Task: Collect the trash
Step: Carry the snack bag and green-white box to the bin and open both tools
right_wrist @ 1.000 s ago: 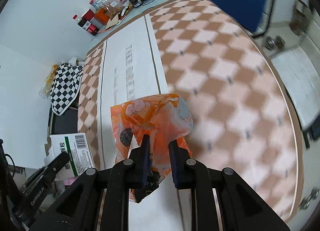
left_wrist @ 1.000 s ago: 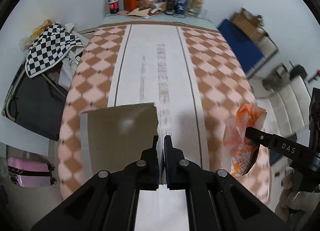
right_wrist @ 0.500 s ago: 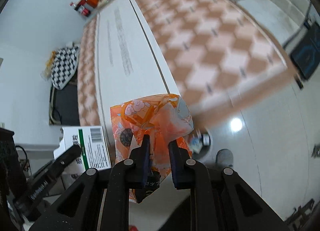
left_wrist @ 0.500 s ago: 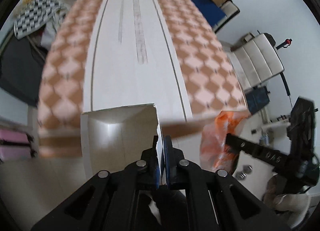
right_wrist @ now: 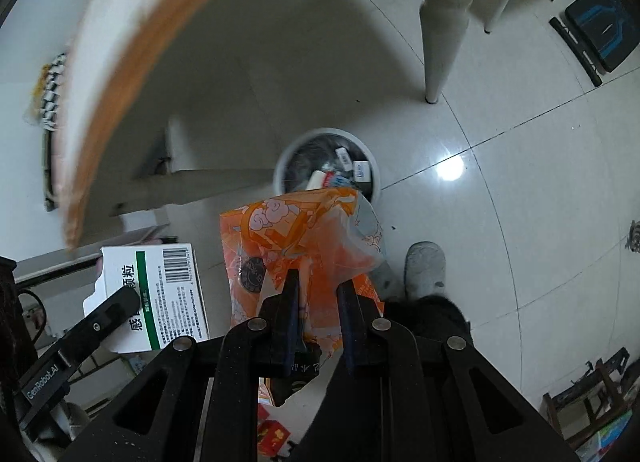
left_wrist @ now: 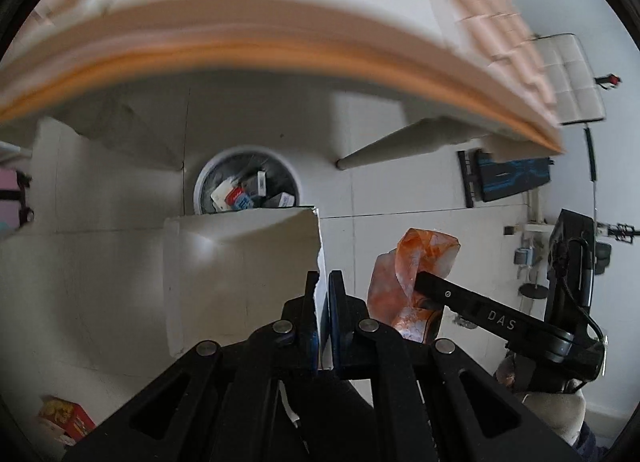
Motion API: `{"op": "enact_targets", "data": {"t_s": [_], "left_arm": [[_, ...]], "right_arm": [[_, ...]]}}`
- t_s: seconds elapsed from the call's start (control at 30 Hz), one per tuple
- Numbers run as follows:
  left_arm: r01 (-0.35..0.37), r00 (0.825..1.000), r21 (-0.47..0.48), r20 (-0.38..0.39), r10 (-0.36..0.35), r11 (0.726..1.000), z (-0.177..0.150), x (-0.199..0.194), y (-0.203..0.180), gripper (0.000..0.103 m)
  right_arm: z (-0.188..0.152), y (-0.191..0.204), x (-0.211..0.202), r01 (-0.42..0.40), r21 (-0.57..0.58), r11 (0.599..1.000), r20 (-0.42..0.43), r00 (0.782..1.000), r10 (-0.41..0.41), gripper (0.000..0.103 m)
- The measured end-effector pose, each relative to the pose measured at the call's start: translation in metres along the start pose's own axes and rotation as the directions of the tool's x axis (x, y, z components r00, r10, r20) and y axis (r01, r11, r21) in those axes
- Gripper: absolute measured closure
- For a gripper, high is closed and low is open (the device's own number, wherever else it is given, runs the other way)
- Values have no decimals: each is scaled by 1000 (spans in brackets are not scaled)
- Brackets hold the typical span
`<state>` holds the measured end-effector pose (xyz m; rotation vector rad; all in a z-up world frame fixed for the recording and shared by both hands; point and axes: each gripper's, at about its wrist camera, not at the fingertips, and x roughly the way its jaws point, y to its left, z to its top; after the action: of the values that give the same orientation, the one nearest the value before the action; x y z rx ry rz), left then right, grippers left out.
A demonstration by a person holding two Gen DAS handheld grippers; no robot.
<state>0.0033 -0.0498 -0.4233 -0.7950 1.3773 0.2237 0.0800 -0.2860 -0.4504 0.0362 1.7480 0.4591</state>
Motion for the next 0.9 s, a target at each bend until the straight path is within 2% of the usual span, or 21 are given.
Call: {"op": "enact_targets", "data": {"t_s": [0.27, 0.4, 0.5, 0.53, 0.6, 0.63, 0.67, 0.73, 0.77, 0.8, 0.83, 0.9], "left_arm": [[-16, 998, -111, -63, 9, 994, 45, 133, 63, 100], [-30, 994, -138, -104, 16, 990, 59, 184, 92, 99], [-64, 993, -141, -109, 49, 988, 63, 211, 112, 95], [-70, 993, -140, -105, 55, 988, 63, 214, 118, 89], [-63, 994, -157, -101, 48, 986, 62, 221, 129, 46], [-70, 994, -162, -100, 54, 984, 60, 221, 134, 13], [-80, 994, -168, -90, 65, 983, 58, 220, 140, 9], [-107, 992, -165, -89, 94, 980, 54, 217, 146, 9], [-123, 990, -164, -87, 110, 979, 52, 213, 148, 9], [-145, 988, -165, -80, 133, 976, 49, 209, 151, 9], [-162, 986, -168, -72, 152, 972, 46, 205, 153, 9], [-191, 981, -172, -56, 184, 966, 41, 199, 158, 9]], "right_arm": [[52, -27, 134, 22, 1, 1000, -62, 998, -22, 84], [79, -33, 194, 38, -10, 999, -65, 997, -38, 84], [94, -34, 235, 33, -4, 999, -72, 997, -33, 84], [97, -34, 244, 34, -7, 999, -74, 997, -35, 84], [103, -31, 269, 41, -18, 999, -79, 996, -42, 80], [104, -32, 277, 39, -18, 999, -86, 995, -40, 80], [104, -32, 288, 35, -13, 999, -96, 995, -36, 76], [106, -32, 301, 29, -10, 1000, -108, 994, -29, 67], [105, -30, 305, 22, -9, 1000, -114, 993, -23, 59], [104, -30, 308, 13, -10, 1000, -117, 993, -15, 46], [102, -28, 310, 3, -17, 1000, -113, 994, -5, 38], [98, -26, 308, 3, -39, 999, -103, 995, -7, 9]]}}
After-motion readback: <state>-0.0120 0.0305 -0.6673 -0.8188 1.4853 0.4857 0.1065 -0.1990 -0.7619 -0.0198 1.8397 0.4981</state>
